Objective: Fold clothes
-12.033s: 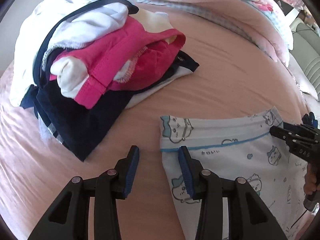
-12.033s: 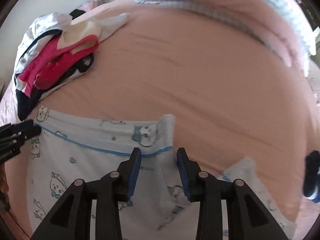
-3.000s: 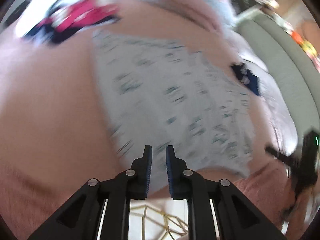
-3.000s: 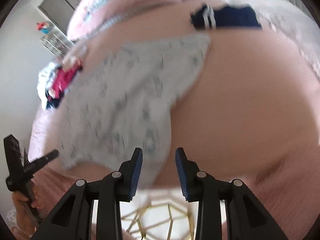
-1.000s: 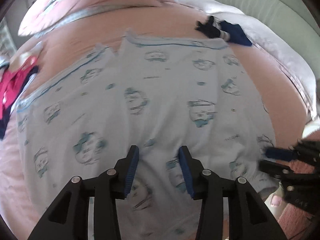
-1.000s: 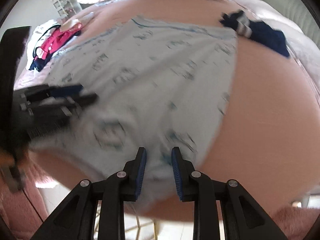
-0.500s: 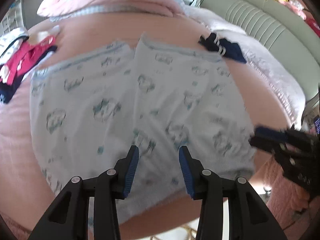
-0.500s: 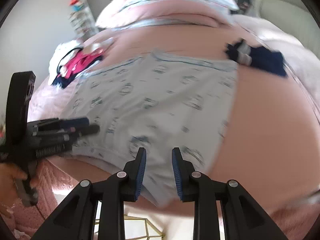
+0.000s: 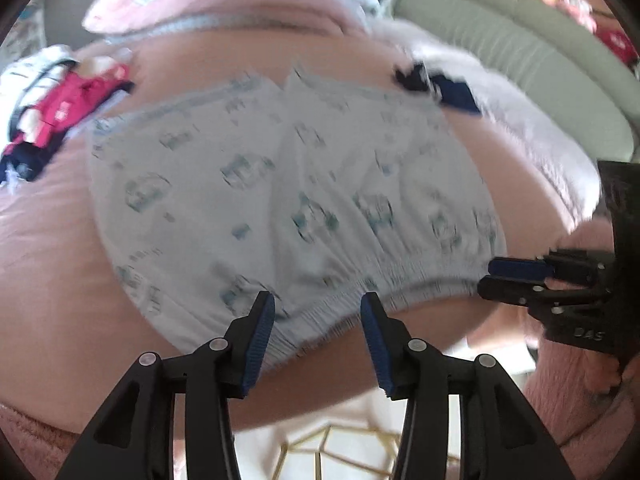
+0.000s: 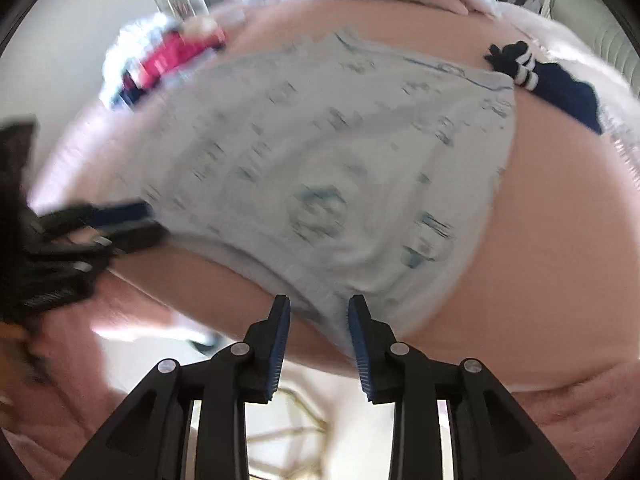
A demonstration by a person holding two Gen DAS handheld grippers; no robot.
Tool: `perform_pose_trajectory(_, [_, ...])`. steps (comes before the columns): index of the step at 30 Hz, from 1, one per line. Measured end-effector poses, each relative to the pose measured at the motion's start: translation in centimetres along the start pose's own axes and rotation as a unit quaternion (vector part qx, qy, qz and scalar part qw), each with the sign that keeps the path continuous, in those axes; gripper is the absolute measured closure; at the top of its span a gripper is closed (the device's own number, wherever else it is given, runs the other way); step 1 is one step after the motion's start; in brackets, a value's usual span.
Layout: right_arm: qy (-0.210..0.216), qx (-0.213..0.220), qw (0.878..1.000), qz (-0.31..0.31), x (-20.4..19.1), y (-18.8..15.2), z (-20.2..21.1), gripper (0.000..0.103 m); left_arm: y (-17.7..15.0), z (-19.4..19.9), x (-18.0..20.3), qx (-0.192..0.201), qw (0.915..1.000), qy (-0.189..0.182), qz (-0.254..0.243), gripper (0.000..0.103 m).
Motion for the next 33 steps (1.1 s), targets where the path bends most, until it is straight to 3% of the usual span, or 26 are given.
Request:
perform_pose_trajectory(3, [-0.009,0.042,0.999,0.027,-1.3,0.8,0.8,0.072,0.1,-0.1,0.3,0.012,0.9998,-0.016,-0.004,0.062])
perform_pose_trajectory(10, [-0.06,-0.003,0.995,0.077,-2.5,0.6,-2.3,0.075,-1.2,-0.9,1.6,-0.002,0.999,-0.03,-0.034,0.062])
perform_pose_trajectory(13, [-0.06,0.0,0.995,0.082,-2.4,0.2,-1.6,0.075,-1.7,-1.2,2.6,0.017,0.9975,0.006,-0.068,0.062])
perform_pose_trajectory(18, [-0.075,0.0,0.993,0.092,-2.8,0.5,-2.1,0.075,-1.8,-2.7,3.3,0.017,0.9949,0.029,-0.094,0.062])
perform_pose_trajectory(19, [-0.078,0.0,0.992,0.095,-2.8,0.6,-2.3,0.075,-1.8,-2.7,3.4,0.021,0.9946,0.03,-0.097,0.064])
perform_pose_trajectory(21, [-0.084,0.001,0.991,0.1,-2.9,0.7,-2.6,0.078,-1.7,-2.6,3.5,0.029,0.9943,0.029,-0.098,0.08])
perform_pose_trajectory(22, [-0.084,0.004,0.991,0.102,-2.9,0.7,-2.5,0.089,-1.6,-2.5,3.5,0.036,0.994,0.036,-0.096,0.098])
perform_pose_trajectory(25, [-0.066,0.011,0.993,0.1,-3.0,0.7,-1.8,0.101,-1.2,-1.9,2.7,0.044,0.9961,0.02,-0.074,0.099])
perform_pose_trajectory(29, [-0.044,0.016,0.995,0.09,-2.8,0.2,-0.5,0.103,-1.3,-0.9,1.6,0.042,0.9972,0.008,-0.061,0.099])
perform_pose_trajectory(33, [-0.03,-0.005,0.997,0.077,-2.4,-0.8,-0.4,0.103,-2.3,-1.2,0.7,0.009,0.9987,-0.008,-0.049,0.099])
Point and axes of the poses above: each gripper's, at about its wrist camera, not at the fingertips, and z roughly against the way its jaws point, x to its right, y to its top, the point moved 2 cm from there along -z, roughly the way its jaws point, and after that the axes turned 6 degrees about y, right-handed, at the moved point
